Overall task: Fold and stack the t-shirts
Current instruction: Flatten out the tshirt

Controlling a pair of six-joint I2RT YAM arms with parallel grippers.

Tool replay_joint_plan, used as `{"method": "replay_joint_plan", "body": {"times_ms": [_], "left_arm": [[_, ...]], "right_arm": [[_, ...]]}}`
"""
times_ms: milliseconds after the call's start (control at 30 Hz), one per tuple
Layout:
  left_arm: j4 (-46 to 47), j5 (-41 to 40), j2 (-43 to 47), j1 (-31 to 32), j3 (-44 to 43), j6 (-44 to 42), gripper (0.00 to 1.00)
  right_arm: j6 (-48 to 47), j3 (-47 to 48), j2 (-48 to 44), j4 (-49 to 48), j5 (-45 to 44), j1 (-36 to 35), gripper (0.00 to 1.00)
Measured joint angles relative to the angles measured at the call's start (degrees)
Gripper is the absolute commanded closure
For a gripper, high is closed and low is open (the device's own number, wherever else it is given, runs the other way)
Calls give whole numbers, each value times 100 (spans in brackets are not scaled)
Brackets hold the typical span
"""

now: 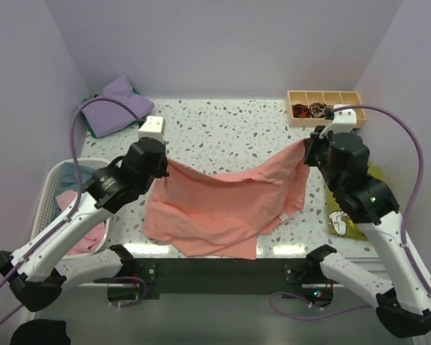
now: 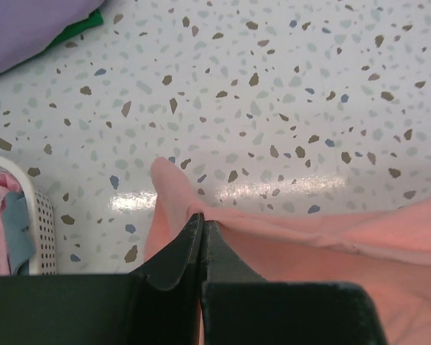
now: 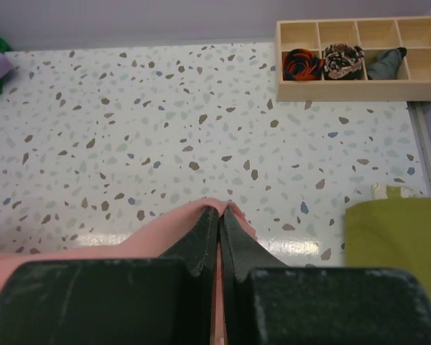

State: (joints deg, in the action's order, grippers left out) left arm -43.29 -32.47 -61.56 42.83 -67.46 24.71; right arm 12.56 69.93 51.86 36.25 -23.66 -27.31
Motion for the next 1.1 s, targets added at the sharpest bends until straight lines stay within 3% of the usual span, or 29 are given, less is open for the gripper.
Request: {"method": "replay_joint_plan", "body": {"times_ms": [167,367,533,833,933,1100], "left_arm": [[-592,317,785,0,-595,133,100],[-1244,1405,1685,0,-1945,166,100],[-1427,2081,2400,0,-2413,179,100],[-1558,3751,2035,-407,-3517,164,100],[-1565,4286,1998,-632,-3812,168,100],[-1499,4529,2308,-953,-3552,186,100]], "right_arm": [[11,848,-409,610,-59,2,100],[79,1998,-1054,1300,66,0,100],[101,3617,-1261,1969,472,2,100],[181,5890,-844,2876,1285,7,100],[273,5980,-807,2870,1445,-4,100],[396,4651,-1305,2535,1453,7,100]]}}
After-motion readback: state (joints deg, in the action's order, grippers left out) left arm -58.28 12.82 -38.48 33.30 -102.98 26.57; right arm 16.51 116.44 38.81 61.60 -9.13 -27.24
